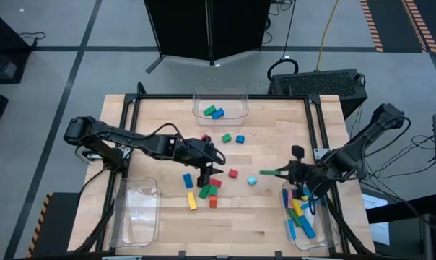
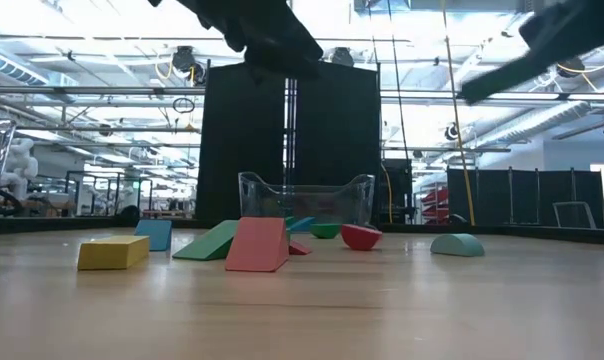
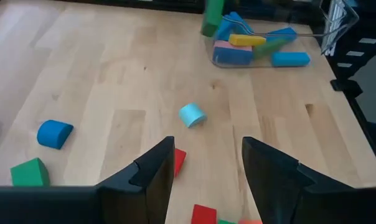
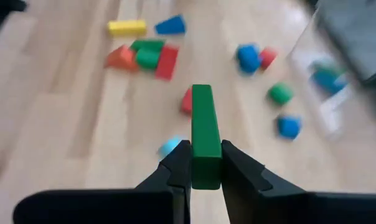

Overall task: Sort blocks by size
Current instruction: Put the green rectangle block into the bottom right transparent bin

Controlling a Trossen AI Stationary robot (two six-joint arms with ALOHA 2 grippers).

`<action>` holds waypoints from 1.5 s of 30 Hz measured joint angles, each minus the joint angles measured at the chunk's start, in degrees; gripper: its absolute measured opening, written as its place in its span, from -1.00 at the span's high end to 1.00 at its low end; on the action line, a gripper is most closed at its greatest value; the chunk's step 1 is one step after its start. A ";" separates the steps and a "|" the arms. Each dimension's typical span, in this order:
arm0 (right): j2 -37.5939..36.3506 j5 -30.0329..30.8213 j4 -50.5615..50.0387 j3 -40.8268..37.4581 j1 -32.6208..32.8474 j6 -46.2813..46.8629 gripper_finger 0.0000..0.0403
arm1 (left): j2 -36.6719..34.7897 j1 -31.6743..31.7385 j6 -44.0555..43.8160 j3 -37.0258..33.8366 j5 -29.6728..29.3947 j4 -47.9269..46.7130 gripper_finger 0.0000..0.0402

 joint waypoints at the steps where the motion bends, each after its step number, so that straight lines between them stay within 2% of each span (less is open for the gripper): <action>1: -0.67 -1.82 -1.15 0.00 0.22 1.89 0.74 | 0.00 -0.28 0.00 0.00 -0.55 0.10 0.07; 11: -4.87 -21.84 -5.57 1.00 1.17 13.02 0.73 | 0.00 -1.98 -0.33 -0.57 -4.38 1.33 0.07; 18: -6.84 -28.64 -11.64 5.06 2.76 19.39 0.73 | 0.02 -2.05 -0.48 -2.20 -7.24 2.90 0.07; 22: -7.48 -35.15 -15.11 5.40 4.07 25.36 0.73 | 0.04 -2.05 -0.52 -3.73 -7.32 4.75 0.07; 26: -7.05 -35.76 -18.87 5.40 5.88 26.26 0.73 | 0.04 -2.05 -0.52 -4.54 -8.03 4.93 0.07; 32: -4.89 -38.41 -17.88 5.33 7.55 30.57 0.73 | 0.04 -2.05 -0.50 -5.01 -8.18 4.86 0.07; 45: 9.34 -38.23 -16.30 5.29 8.07 27.97 0.67 | 0.04 -2.05 -0.50 -5.01 -9.43 4.93 0.07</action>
